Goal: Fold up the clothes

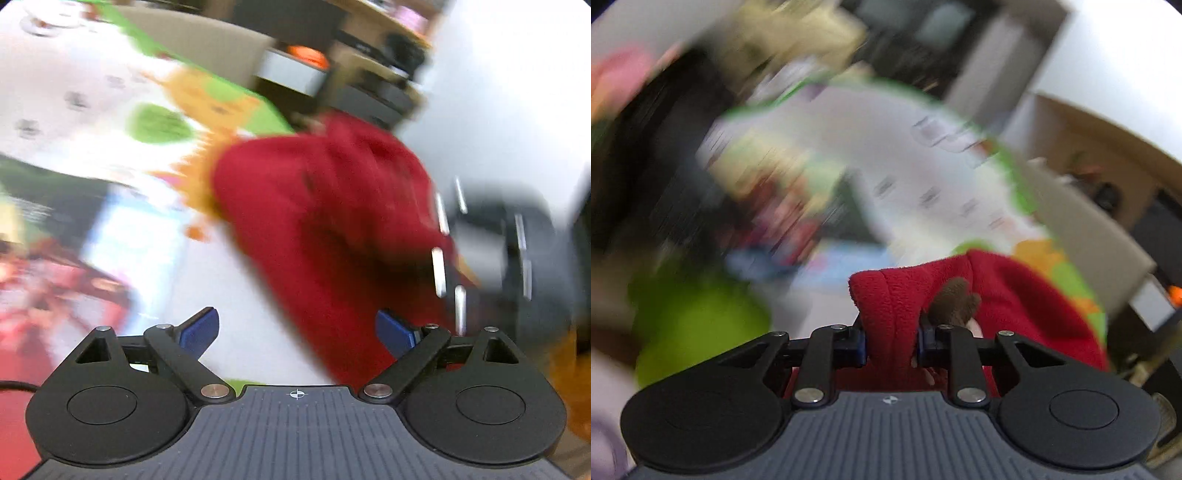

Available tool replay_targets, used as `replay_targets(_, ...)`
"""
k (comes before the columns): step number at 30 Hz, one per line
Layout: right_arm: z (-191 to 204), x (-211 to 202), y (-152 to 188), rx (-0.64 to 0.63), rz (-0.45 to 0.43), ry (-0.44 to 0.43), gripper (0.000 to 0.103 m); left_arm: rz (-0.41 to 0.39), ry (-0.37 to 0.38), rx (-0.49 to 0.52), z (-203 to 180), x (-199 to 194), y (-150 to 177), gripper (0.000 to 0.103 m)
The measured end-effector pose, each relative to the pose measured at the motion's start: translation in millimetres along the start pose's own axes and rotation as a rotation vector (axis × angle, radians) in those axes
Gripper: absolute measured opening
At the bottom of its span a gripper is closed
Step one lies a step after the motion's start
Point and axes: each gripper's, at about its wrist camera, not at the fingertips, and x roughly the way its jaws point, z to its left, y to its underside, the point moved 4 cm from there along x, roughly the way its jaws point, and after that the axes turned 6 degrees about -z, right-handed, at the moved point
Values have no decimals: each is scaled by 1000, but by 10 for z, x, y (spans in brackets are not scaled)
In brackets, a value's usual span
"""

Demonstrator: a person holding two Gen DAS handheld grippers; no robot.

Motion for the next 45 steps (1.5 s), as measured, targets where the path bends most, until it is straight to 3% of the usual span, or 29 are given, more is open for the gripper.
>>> replay_targets(3,198,82,137,-76,3,13,28,-63,-24,-66,77,-141,-291,95)
replay_targets(7,235,93,57,-92,-10,26,37,-117,165,-15,-451,-46,-691,96)
replay_targets(10,145,-114,50,-25,-45,-15,66,-78,280,18,-837,357,-850,97)
replay_targets(13,-79,-517,37,139,-117,-83,75,9,210,60,-881,879,-821,97)
replay_targets(15,-314,-826,92,259,-167,-76,83,55,136,86,-776,1176,-721,96)
replay_targets(17,-564,-1090,168,376,-218,-47,95,104,98,39,-579,1353,-599,98)
replay_targets(19,-827,-1204,285,499,-254,7,103,126,120,-42,-401,1385,-490,99)
replay_targets(22,-1141,-1018,521,653,-229,92,103,107,120,-52,-367,1377,-465,99)
replay_targets(27,-987,-193,984,657,111,140,103,116,80,57,-484,1342,-490,99)
replay_targets(31,-1071,-231,1114,861,99,97,103,114,86,71,-493,1372,-519,100)
replay_targets(34,-1164,-275,1149,941,100,38,103,113,84,78,-503,1388,-532,100)
replay_targets(36,-1301,-396,1097,980,32,25,103,111,79,83,-499,1395,-533,100)
replay_targets(38,-1531,-534,974,980,-73,93,103,112,79,81,-490,1400,-533,100)
replay_targets(40,-1765,-570,866,918,-85,237,103,110,77,79,-493,1404,-532,100)
replay_targets(42,-1924,-378,861,838,-11,351,103,105,73,78,-500,1403,-528,101)
replay_targets(45,-2059,156,1123,837,161,413,103,99,66,70,-489,1378,-518,101)
